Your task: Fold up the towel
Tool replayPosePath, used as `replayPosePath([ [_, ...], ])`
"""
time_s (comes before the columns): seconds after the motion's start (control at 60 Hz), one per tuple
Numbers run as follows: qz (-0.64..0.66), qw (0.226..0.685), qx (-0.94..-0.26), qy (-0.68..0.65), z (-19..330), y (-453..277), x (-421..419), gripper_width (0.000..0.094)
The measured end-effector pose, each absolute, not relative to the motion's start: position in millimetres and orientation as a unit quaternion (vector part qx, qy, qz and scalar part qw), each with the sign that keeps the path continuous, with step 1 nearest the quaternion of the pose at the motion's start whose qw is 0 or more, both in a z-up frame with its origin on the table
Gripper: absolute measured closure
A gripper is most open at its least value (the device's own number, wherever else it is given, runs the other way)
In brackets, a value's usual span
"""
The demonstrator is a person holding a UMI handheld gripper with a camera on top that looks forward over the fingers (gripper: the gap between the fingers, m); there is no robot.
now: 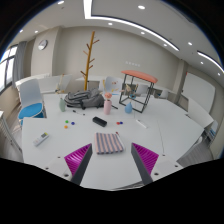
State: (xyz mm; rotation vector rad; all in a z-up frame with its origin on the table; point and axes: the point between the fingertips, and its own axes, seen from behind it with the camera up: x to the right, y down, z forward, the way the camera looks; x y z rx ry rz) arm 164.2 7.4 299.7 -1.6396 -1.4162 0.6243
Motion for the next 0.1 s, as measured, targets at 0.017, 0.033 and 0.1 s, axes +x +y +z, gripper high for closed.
replayPosePath([
  [0.017, 0.251, 0.428, -0.657, -0.568, 299.4, 7.4, 164.1, 0.0085],
  [0.033, 0.253, 0.426, -0.656, -0.569, 299.1, 7.6, 163.5, 0.0085],
  [0.1, 0.261, 0.417, -0.658, -0.57, 298.1, 7.1, 159.5, 0.0088],
])
